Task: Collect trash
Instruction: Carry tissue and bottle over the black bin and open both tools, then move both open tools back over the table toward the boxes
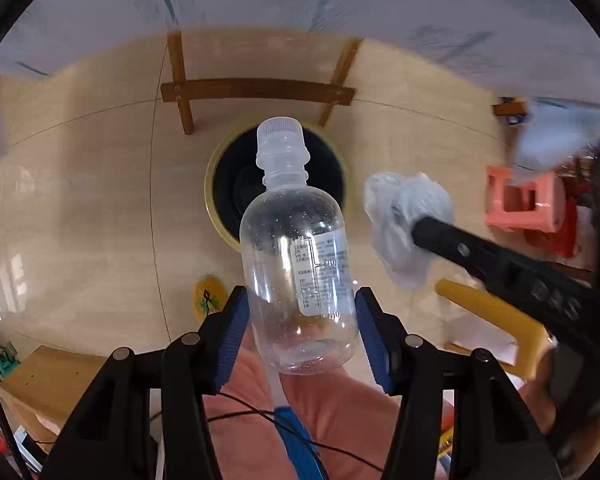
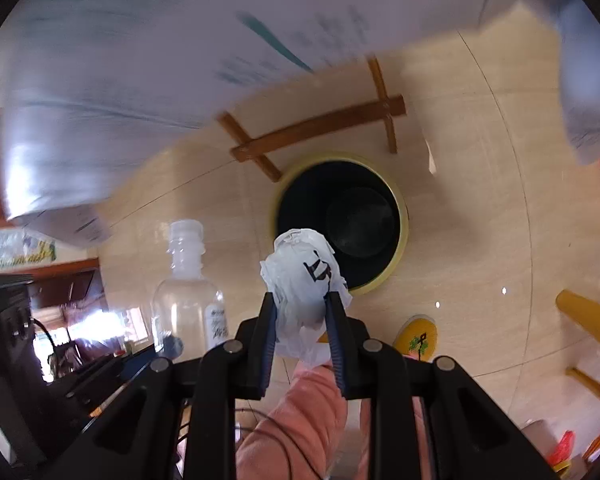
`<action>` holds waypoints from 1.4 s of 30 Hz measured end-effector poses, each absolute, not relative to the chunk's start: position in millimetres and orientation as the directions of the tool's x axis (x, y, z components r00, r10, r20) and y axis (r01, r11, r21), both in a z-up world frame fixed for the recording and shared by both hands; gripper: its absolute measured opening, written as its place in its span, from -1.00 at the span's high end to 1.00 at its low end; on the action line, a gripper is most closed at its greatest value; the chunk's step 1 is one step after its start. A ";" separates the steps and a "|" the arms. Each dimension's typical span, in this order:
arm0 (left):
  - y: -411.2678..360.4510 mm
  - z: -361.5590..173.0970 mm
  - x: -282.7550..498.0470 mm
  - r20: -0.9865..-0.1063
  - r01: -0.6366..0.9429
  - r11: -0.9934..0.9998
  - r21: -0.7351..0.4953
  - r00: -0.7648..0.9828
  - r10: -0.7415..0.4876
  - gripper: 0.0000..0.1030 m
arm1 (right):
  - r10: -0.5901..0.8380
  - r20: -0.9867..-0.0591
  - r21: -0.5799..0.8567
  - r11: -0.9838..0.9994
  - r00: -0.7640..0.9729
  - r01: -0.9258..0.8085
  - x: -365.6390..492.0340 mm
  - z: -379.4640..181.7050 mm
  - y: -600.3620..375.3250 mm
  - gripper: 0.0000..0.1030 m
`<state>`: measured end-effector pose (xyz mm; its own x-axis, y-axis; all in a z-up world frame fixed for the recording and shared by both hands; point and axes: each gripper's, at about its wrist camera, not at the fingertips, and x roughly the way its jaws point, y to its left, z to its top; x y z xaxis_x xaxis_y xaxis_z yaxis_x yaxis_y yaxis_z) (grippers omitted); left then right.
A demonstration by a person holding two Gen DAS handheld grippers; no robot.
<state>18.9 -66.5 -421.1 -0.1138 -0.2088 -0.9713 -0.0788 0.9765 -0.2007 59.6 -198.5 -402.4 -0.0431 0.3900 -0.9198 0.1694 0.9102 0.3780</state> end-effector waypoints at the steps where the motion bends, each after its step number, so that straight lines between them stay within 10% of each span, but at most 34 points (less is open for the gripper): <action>1: -63.2 -433.6 22.9 -0.974 -0.080 0.978 -0.192 -0.109 -0.200 -0.03 | 0.387 -0.921 0.374 0.910 -0.042 0.178 60.0 -414.0 -197.7 0.52; 20: -24.1 -468.4 67.4 -0.986 -0.072 0.983 -0.166 0.005 -0.166 -0.47 | 0.408 -0.913 0.396 0.876 0.017 0.274 76.3 -461.0 -190.0 -0.14; 42: -8.0 -252.2 35.6 -0.971 0.061 0.991 -0.118 0.201 -0.128 -0.47 | 0.372 -0.908 0.403 0.902 0.192 0.157 43.3 -259.4 -175.1 -0.14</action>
